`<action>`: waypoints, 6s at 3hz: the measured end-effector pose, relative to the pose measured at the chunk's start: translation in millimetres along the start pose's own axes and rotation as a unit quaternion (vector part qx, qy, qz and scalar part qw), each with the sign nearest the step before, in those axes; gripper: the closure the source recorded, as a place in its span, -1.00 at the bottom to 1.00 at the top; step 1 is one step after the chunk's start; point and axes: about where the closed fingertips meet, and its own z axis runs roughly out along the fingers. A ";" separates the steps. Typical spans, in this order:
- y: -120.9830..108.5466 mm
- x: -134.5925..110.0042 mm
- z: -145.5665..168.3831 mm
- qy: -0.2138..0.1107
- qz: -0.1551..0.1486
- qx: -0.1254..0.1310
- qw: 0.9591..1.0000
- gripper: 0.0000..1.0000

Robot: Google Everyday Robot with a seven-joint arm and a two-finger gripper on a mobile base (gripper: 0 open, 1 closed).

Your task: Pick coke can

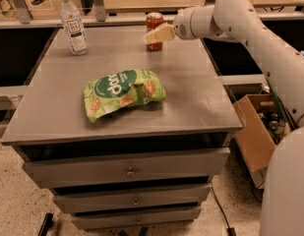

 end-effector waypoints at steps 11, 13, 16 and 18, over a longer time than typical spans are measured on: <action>-9.6 2.6 63.0 -0.024 -0.016 -0.087 0.996 1.00; 5.5 2.5 45.8 -0.074 -0.029 -0.167 0.983 1.00; 9.6 -33.6 4.0 -0.073 -0.054 -0.186 0.978 1.00; 14.5 -56.4 -22.3 -0.079 -0.061 -0.194 0.976 1.00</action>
Offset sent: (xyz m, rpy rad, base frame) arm 0.0319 -0.0097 -0.0182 -0.1060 -0.0034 -0.0326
